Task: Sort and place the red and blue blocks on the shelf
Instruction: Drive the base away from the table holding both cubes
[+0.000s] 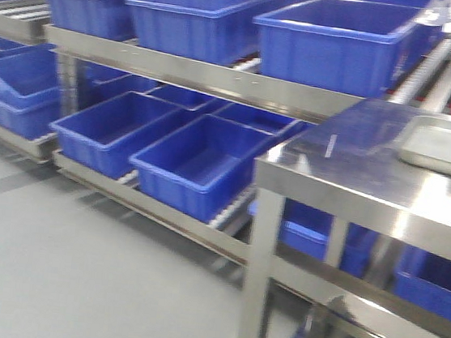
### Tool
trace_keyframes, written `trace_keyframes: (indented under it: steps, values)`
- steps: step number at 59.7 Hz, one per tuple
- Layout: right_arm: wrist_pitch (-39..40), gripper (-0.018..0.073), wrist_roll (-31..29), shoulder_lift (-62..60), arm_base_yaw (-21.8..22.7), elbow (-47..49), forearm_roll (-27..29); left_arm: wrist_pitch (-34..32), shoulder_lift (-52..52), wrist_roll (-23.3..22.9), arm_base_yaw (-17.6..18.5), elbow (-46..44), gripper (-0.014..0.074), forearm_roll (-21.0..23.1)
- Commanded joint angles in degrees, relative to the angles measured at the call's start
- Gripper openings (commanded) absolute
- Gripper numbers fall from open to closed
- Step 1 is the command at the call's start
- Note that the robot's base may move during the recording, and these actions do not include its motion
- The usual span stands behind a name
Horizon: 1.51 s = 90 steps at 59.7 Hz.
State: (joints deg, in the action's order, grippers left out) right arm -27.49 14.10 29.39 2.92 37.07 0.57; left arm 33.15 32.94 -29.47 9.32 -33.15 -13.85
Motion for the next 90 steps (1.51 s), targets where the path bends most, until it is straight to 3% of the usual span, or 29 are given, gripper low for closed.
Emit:
trace_keyframes:
  steps: [1,90]
  values:
    - [5.14,0.0060,-0.30,0.05,0.20,1.59,-0.57,-4.28,0.13,-0.22,0.02,-1.62,0.0123,-0.75]
    - [5.14,0.0060,-0.30,0.05,0.20,1.59,-0.57,-4.18,0.13,-0.22,0.02,-1.62,0.0123,-0.75]
